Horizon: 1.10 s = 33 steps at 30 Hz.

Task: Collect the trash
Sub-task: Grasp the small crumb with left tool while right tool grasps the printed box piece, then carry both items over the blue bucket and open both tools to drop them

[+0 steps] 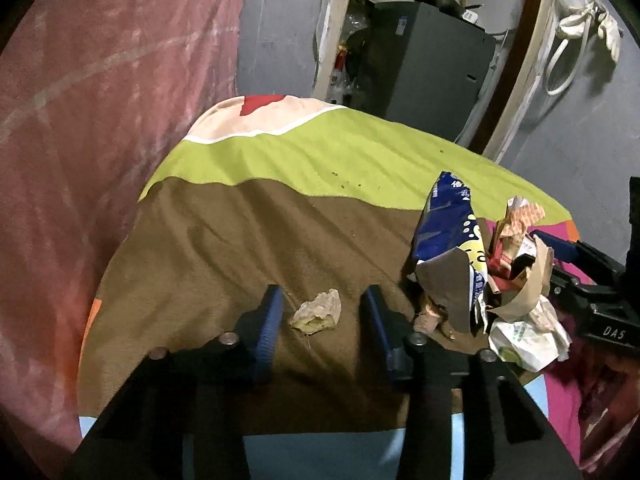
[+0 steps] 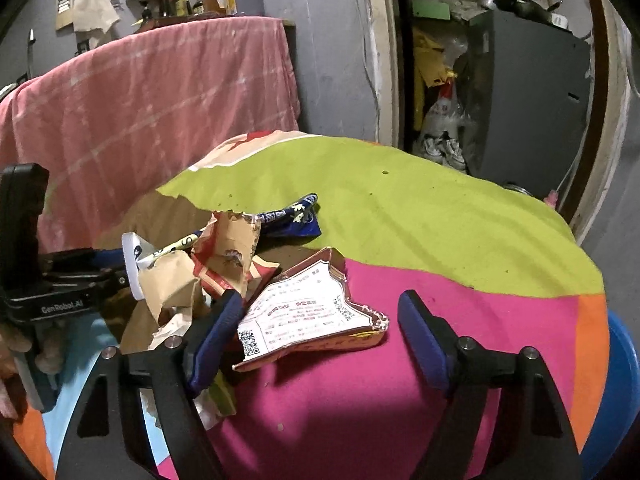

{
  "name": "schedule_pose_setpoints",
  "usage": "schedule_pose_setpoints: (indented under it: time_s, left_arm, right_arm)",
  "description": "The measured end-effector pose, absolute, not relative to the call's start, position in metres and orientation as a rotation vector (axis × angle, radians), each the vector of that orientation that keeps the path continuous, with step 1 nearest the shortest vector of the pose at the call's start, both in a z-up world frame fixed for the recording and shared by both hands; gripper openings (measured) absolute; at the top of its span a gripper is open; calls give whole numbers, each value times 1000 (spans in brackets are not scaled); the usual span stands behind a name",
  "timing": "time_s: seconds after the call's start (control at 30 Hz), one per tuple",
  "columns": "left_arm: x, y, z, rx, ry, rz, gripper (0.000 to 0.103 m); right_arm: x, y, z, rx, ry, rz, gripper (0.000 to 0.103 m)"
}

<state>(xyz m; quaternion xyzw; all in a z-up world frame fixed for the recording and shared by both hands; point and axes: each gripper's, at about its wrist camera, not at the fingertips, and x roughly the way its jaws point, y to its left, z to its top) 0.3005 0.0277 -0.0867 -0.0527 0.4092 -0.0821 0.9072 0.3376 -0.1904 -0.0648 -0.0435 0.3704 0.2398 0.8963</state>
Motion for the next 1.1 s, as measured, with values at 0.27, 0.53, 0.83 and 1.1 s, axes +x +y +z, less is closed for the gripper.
schedule_pose_setpoints:
  time_s: [0.27, 0.53, 0.83, 1.1]
  left_arm:
    - [298, 21, -88, -48, 848, -157, 17]
    - [276, 20, -76, -57, 787, -137, 16]
    - [234, 5, -48, -117, 595, -151, 16]
    - [205, -35, -5, -130, 387, -211, 16]
  right_arm:
    - [336, -189, -66, -86, 787, 492, 68]
    - [312, -209, -56, -45, 733, 460, 68]
    - [268, -233, -23, -7, 530, 417, 68]
    - [224, -246, 17, -19, 301, 375, 68]
